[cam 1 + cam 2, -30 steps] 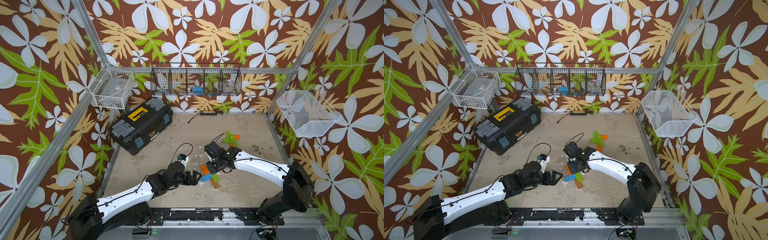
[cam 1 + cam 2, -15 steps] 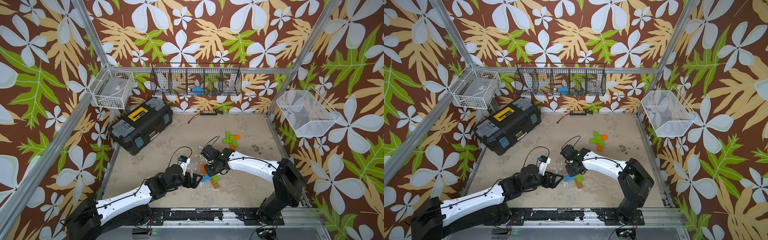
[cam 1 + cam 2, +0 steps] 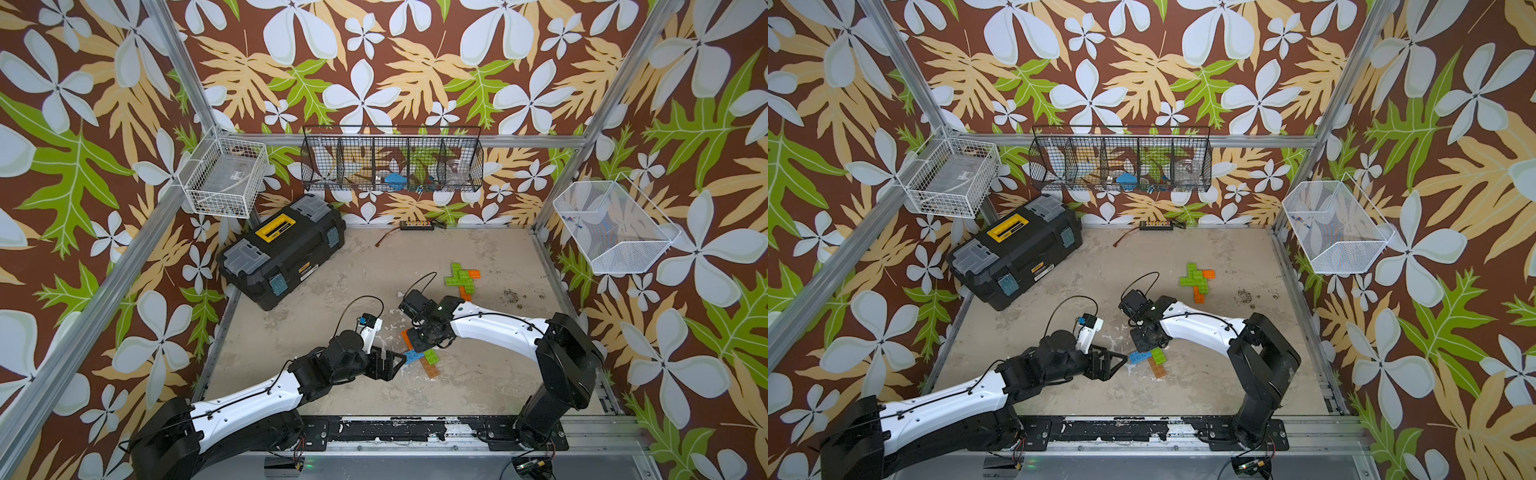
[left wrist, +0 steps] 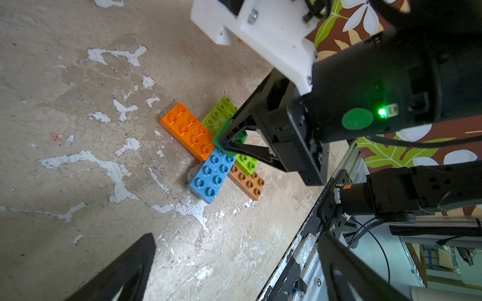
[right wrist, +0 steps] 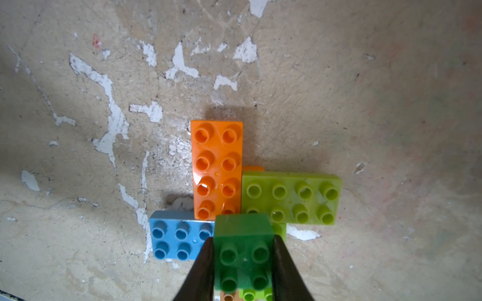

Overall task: Assemble a small pinwheel with lego
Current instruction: Assemble the lego brick with the lego brick.

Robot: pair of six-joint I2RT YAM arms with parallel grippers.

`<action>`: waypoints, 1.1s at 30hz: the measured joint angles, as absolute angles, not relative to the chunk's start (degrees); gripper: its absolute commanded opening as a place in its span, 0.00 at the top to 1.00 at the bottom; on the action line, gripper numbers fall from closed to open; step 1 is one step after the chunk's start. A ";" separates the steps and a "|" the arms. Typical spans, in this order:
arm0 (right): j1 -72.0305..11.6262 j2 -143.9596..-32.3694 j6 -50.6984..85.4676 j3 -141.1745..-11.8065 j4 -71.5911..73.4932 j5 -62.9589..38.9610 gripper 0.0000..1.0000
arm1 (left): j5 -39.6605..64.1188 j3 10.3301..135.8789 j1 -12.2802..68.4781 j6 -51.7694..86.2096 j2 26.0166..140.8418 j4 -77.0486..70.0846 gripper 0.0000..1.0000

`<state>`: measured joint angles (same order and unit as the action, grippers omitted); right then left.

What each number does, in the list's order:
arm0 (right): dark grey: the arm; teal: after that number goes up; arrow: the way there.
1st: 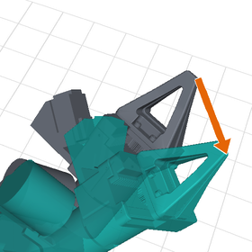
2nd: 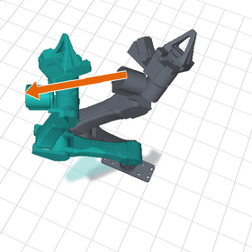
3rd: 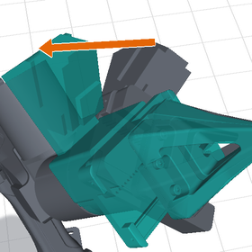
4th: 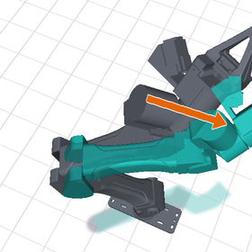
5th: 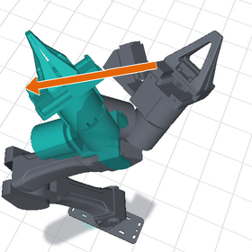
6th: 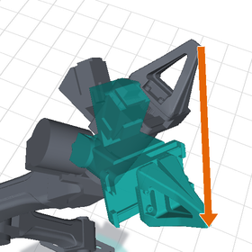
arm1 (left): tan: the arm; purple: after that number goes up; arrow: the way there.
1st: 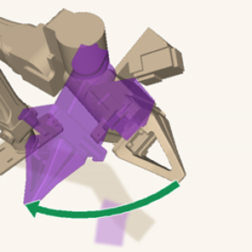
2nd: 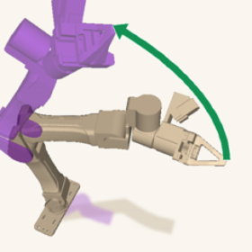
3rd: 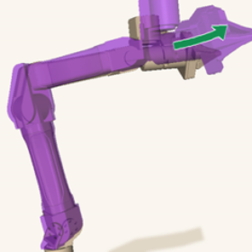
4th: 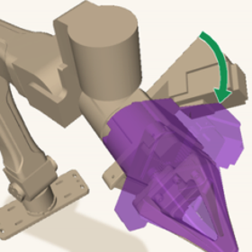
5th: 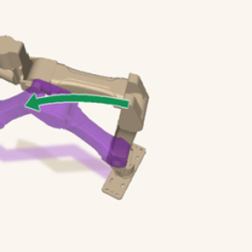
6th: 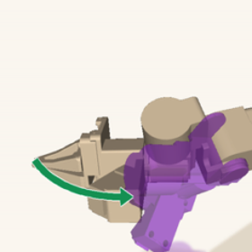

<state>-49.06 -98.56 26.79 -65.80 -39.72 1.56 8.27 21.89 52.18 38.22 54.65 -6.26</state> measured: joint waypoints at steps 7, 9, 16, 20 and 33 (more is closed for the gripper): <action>-49.06 -99.39 27.57 -66.11 -39.20 1.91 1.00 | 9.58 21.56 52.18 38.24 55.35 -7.11 0.00; -49.04 -99.50 27.92 -66.17 -39.20 1.83 1.00 | 9.93 21.43 52.18 38.24 55.51 -7.51 0.00; -49.50 -100.05 28.49 -66.46 -39.24 1.80 1.00 | 10.81 21.17 52.18 38.24 55.40 -8.03 0.00; -50.30 -100.53 28.97 -66.83 -39.70 3.07 1.00 | 10.81 20.58 52.18 38.26 55.20 -8.36 0.00; -51.18 -102.28 31.97 -66.85 -40.34 5.39 1.00 | 10.52 19.40 52.18 38.89 52.95 -8.60 0.00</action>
